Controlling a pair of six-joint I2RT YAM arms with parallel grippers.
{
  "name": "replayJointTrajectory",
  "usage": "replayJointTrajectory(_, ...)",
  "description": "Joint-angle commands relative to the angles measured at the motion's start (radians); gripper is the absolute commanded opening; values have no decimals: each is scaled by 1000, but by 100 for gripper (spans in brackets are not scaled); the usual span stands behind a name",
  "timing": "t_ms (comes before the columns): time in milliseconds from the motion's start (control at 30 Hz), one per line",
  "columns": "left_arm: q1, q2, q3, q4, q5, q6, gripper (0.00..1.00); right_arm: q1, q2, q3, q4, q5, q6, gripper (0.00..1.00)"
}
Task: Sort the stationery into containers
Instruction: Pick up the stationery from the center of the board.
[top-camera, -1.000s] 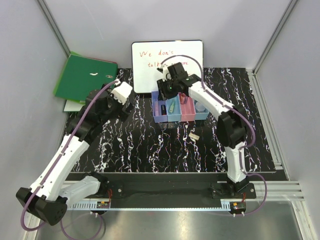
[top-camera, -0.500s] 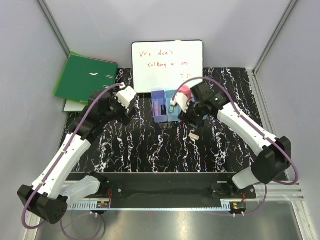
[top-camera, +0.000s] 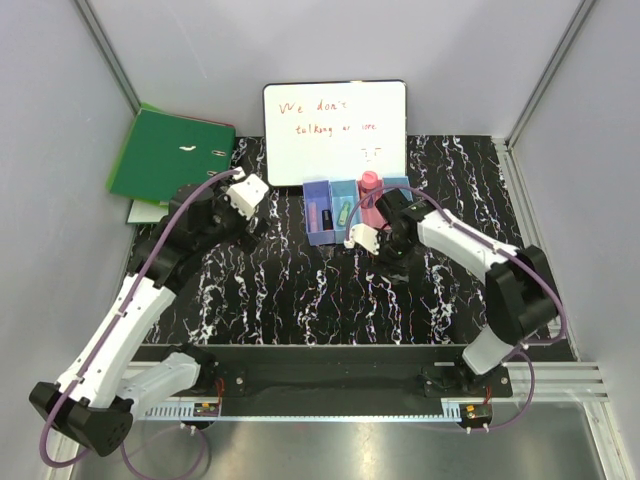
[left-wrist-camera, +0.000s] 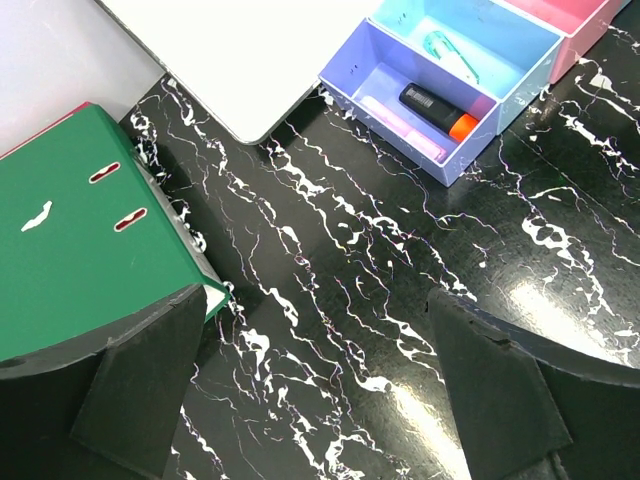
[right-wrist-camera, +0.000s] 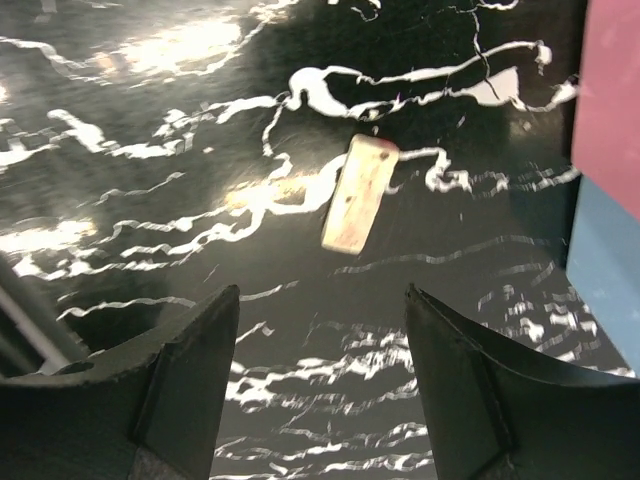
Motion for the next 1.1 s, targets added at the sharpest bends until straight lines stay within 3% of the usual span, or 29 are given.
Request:
replayJointTrajectory(0,2,-7,45,19,29,-6,99,-14,81,4,94,23,-44,75)
replayJointTrajectory(433,4,23,72,17,49,-18,99,-37,236,50,172,23,19,70)
replayJointTrajectory(567,4,36,66,19,54,-20,99,-37,247,39,176,18,40,41)
replayJointTrajectory(600,4,41,62,20,54,-20,99,-37,247,33,177,18,43,23)
replayJointTrajectory(700,4,52,43,25,61,-26,99,-37,239,19,183,24,49,0)
replayJointTrajectory(867,4,59,12,40,72,-40,99,-36,181,36,159,-16,85,0)
replayJointTrajectory(1067,2,50,6,55,80,-52,99,-16,101,214,27,-161,258,0)
